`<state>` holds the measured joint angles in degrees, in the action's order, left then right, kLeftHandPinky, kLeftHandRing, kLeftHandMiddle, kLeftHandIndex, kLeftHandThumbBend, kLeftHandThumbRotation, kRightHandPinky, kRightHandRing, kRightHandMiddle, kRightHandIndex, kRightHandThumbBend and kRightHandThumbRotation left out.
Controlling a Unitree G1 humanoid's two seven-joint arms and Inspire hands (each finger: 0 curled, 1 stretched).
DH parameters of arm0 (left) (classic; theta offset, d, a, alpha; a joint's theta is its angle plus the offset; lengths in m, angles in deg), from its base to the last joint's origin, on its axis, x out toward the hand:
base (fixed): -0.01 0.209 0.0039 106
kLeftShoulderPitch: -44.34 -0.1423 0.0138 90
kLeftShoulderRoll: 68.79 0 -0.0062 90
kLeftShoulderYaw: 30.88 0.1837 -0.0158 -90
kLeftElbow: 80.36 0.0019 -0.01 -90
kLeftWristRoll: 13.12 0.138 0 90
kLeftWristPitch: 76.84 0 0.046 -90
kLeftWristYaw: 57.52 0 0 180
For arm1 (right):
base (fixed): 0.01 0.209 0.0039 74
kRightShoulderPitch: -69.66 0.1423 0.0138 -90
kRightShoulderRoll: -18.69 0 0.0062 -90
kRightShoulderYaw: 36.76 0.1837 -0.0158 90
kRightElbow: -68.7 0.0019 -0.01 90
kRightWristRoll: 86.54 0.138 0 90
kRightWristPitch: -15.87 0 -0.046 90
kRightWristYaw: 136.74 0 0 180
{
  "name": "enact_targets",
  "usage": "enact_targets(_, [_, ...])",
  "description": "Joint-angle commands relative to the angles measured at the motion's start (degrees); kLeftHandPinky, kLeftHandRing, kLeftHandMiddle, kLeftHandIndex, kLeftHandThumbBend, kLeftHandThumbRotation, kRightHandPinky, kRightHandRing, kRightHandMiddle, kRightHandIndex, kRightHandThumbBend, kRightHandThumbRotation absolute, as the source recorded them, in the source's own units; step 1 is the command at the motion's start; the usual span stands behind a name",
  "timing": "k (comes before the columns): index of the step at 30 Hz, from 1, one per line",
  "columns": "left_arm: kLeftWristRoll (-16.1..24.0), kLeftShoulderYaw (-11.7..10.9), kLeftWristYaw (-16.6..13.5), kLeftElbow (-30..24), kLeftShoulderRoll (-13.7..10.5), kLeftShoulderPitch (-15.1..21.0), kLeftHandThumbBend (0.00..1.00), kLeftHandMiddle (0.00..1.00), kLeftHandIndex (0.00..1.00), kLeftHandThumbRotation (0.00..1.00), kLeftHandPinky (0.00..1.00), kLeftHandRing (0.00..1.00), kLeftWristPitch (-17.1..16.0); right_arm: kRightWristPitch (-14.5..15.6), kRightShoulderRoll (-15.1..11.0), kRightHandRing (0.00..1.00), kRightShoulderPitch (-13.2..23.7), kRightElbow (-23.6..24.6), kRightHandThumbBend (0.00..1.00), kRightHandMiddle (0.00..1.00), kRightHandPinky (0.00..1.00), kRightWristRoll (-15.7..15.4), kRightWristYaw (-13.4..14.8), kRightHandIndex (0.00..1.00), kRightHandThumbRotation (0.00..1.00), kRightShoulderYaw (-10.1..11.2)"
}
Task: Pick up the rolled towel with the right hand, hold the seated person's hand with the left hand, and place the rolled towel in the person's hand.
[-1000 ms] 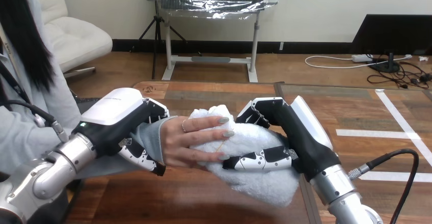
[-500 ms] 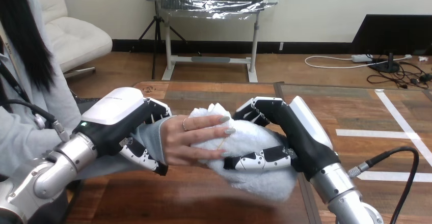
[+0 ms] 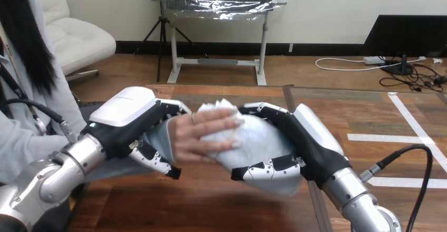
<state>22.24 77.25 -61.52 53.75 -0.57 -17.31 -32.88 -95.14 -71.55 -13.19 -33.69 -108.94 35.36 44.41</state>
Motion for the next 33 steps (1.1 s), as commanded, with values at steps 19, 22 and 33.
enact_targets(19, [-0.5, -1.3, 0.1, -3.8, -0.6, -0.1, 1.0, 0.93, 0.96, 0.54, 0.88, 0.92, 1.2, 4.7, -1.8, 1.0, 3.0, 5.9, 1.0, 1.0, 0.99, 0.3, -6.2, 1.0, 0.72, -0.8])
enact_targets(22, [-0.6, -1.3, 0.3, -3.8, -0.6, -0.3, 1.0, 0.95, 0.98, 0.58, 0.89, 0.94, 1.2, 5.2, -2.1, 1.0, 3.0, 6.2, 1.0, 1.0, 1.0, 0.3, -7.0, 1.0, 0.74, -0.9])
enact_targets(33, [-1.9, -1.6, 1.0, -3.4, -0.3, -1.1, 1.0, 1.0, 1.0, 0.69, 0.94, 0.99, 0.9, 4.1, -3.1, 1.0, 2.6, 5.5, 1.0, 1.0, 1.0, 0.5, -7.9, 1.0, 0.84, -0.9])
